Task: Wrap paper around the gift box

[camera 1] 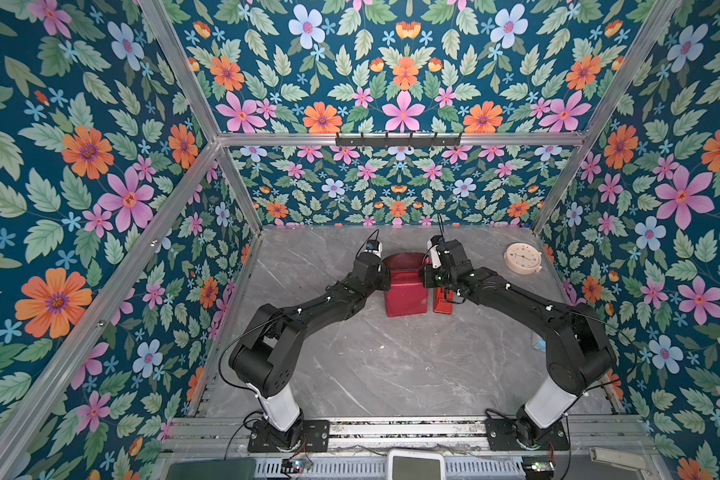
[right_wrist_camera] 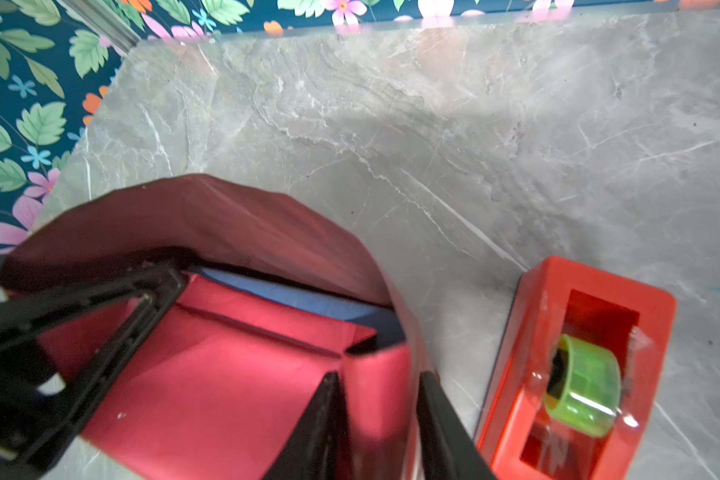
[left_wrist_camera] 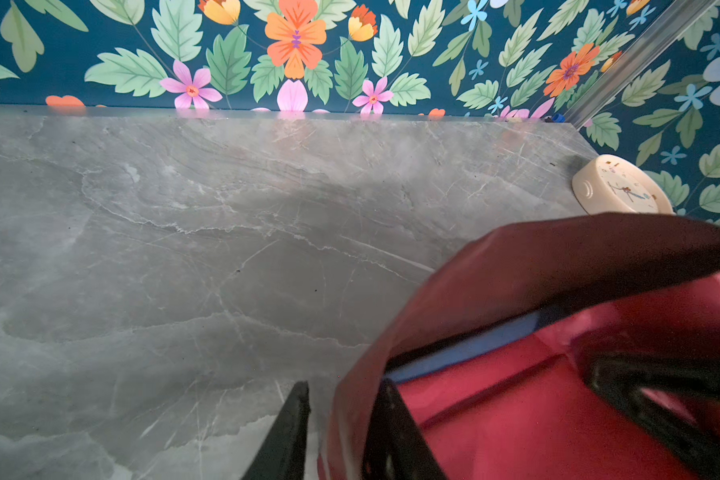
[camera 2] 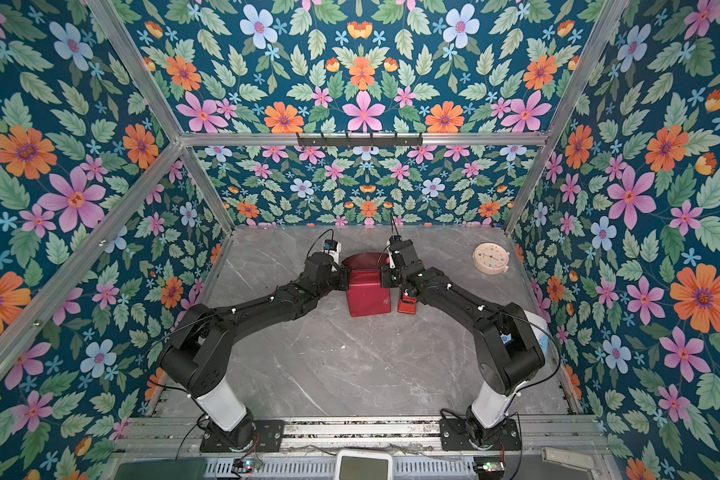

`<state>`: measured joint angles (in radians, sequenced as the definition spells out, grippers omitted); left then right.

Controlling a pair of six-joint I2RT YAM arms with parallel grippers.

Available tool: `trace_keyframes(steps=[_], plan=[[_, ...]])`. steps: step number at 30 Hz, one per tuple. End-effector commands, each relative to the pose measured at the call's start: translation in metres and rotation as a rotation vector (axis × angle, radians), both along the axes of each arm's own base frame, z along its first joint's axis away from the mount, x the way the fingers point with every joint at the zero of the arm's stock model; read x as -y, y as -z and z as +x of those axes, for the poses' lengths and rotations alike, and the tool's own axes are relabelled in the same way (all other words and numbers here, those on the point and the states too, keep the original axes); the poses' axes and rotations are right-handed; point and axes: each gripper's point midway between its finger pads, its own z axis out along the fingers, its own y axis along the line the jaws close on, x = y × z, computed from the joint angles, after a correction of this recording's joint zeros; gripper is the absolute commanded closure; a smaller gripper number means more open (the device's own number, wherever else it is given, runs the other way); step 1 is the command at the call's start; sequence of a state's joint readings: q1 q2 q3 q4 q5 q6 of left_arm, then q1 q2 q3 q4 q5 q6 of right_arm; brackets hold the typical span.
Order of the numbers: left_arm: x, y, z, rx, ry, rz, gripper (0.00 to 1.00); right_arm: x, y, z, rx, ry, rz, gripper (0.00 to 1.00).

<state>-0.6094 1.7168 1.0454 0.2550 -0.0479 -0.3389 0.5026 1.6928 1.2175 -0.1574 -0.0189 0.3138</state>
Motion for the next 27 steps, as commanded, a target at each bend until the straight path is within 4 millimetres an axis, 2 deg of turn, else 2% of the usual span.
trace_keyframes(steps=[1,4,7,10,13,16,21,24,27], plan=[[0.000,-0.001,-0.001,0.001,0.005,0.006,0.67,0.007,0.006,-0.006,-0.028,0.002,-0.052,0.68],[0.002,-0.005,0.001,0.007,0.001,0.001,0.66,0.008,0.016,-0.009,-0.047,0.000,-0.055,0.70],[0.003,-0.001,0.001,0.002,0.006,0.010,0.71,0.008,0.022,-0.011,-0.057,0.002,-0.056,0.74],[0.004,0.006,0.000,-0.009,0.010,0.016,0.76,0.005,0.021,-0.011,-0.057,-0.003,-0.052,0.77],[0.006,0.007,-0.002,-0.013,0.015,0.016,0.79,0.003,0.012,-0.008,-0.044,-0.004,-0.042,0.74],[0.006,0.002,-0.001,-0.006,0.015,0.010,0.78,0.004,0.001,-0.006,-0.023,-0.002,-0.046,0.70],[0.006,-0.011,0.001,0.016,0.008,0.003,0.69,0.006,0.002,-0.007,-0.026,-0.003,-0.057,0.68],[0.006,-0.015,0.001,0.022,0.008,-0.002,0.68,0.004,0.008,-0.008,-0.041,-0.005,-0.057,0.70],[0.007,-0.014,0.002,0.020,0.012,0.002,0.72,0.004,0.010,-0.009,-0.045,-0.003,-0.052,0.70]])
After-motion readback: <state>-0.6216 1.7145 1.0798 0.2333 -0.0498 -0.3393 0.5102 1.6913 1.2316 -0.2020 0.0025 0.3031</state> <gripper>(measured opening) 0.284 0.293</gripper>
